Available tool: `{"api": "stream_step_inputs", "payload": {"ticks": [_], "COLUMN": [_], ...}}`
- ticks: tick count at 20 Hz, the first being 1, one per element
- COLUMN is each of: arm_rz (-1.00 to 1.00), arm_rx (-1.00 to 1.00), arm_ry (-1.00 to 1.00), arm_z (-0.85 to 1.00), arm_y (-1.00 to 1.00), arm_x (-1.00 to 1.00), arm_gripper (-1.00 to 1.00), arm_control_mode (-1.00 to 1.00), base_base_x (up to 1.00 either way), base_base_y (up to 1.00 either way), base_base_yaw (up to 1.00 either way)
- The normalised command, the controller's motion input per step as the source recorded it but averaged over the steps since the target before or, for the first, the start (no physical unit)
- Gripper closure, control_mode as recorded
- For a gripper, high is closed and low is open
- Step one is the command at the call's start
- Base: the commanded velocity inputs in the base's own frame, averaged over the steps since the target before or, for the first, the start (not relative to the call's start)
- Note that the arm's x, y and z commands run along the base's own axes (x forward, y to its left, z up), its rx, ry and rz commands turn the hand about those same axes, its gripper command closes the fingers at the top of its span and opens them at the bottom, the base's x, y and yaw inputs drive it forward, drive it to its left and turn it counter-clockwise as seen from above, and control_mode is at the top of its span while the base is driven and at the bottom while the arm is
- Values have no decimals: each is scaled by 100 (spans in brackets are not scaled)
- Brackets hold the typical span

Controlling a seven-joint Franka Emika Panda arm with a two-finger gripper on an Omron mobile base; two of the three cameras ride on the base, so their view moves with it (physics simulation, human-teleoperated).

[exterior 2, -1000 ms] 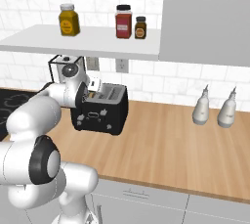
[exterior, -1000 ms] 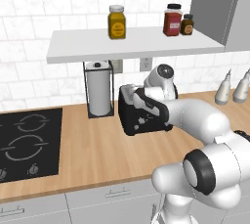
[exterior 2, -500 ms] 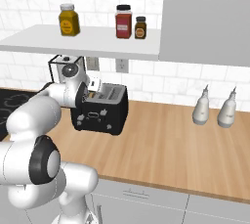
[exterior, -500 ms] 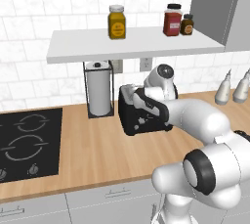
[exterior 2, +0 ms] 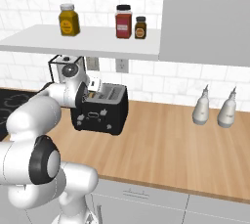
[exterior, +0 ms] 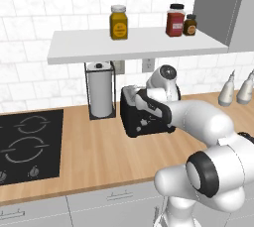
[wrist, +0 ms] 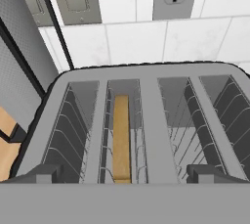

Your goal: Start the toaster. Once the lever pops up, take the bread to the plate on the dining counter.

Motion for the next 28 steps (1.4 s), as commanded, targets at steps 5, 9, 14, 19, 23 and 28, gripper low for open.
{"api": "stream_step_inputs", "payload": {"ticks": [5, 9, 14, 19, 23, 28], "arm_rz": [0, 0, 0, 0, 0, 0], "arm_rx": [0, 0, 0, 0, 0, 0], "arm_ry": [0, 0, 0, 0, 0, 0], "arm_z": [0, 0, 0, 0, 0, 0], "arm_y": [0, 0, 0, 0, 0, 0], "arm_x": [0, 0, 0, 0, 0, 0], "arm_gripper": [-100, -100, -100, -100, -100, -100], "arm_control_mode": [-100, -100, -100, -100, -100, -100], "base_base_x": [0, 0, 0, 0, 0, 0], "base_base_y": [0, 0, 0, 0, 0, 0], "base_base_yaw": [0, 0, 0, 0, 0, 0]}}
